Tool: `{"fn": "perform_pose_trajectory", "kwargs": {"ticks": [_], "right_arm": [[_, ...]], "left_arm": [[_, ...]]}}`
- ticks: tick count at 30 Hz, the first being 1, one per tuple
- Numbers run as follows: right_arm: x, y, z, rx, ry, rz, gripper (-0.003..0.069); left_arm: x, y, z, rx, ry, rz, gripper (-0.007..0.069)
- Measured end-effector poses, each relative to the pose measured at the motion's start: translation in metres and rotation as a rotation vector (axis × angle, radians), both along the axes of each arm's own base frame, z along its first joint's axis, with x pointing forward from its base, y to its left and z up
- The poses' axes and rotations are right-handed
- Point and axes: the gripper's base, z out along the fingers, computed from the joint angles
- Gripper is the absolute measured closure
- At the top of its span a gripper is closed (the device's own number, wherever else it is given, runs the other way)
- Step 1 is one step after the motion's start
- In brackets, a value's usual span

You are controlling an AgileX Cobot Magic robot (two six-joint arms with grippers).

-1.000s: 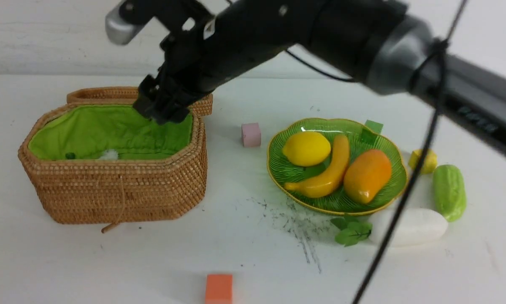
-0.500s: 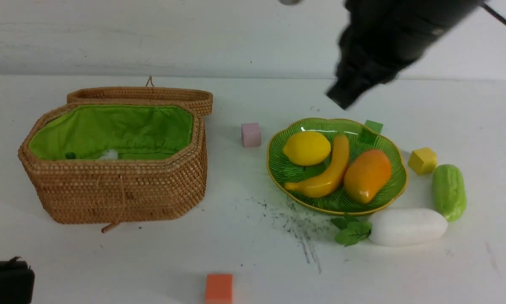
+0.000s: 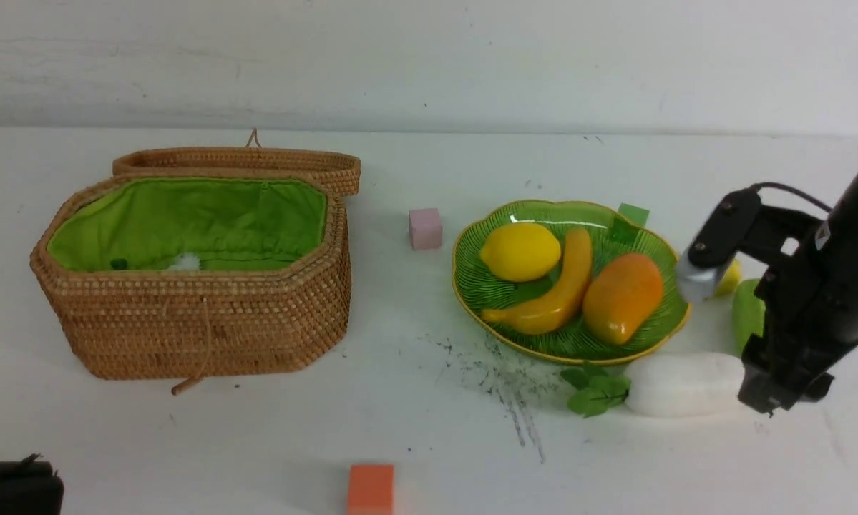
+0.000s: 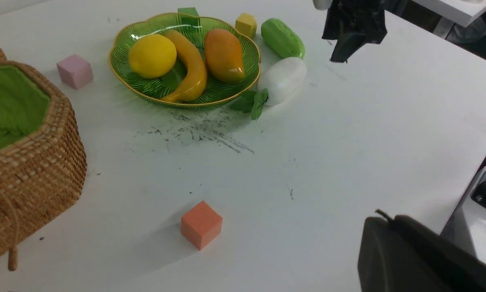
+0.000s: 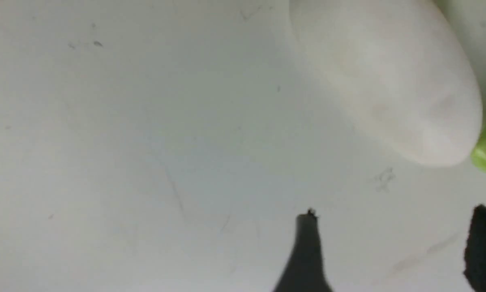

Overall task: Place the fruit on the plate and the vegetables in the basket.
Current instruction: Take a daikon with your right arm and place it on the basket on the left.

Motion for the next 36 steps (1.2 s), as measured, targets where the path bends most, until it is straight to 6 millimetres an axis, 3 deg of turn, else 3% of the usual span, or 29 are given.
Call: {"fn": "perform_pose_trajectory", "kwargs": {"ticks": [3, 6, 15, 20, 36], "right_arm": [[0.015, 0.004, -0.016, 0.004, -0.041, 0.088, 0.0004], [0.028, 0.008, -0.033, 0.001, -0.059, 0.142, -0.0014], [0.044, 0.01, -0.073, -0.045, -0.025, 0.244, 0.006], [0.046, 0.01, -0.084, -0.052, 0.006, 0.259, 0.0068], [0.041, 0.015, -0.094, 0.008, 0.113, 0.252, 0.0111]], "left_arm": [[0.0, 0.0, 0.0, 0.001, 0.0, -0.001, 0.0638], [0.0, 0.0, 0.0, 0.003, -0.001, -0.002, 0.0638], [0.0, 0.0, 0.0, 0.003, -0.001, -0.002, 0.0637], [-0.001, -0.001, 0.0, -0.006, 0.006, -0.008, 0.0635], [-0.002, -0.001, 0.0, -0.014, 0.016, -0.015, 0.0634]]}}
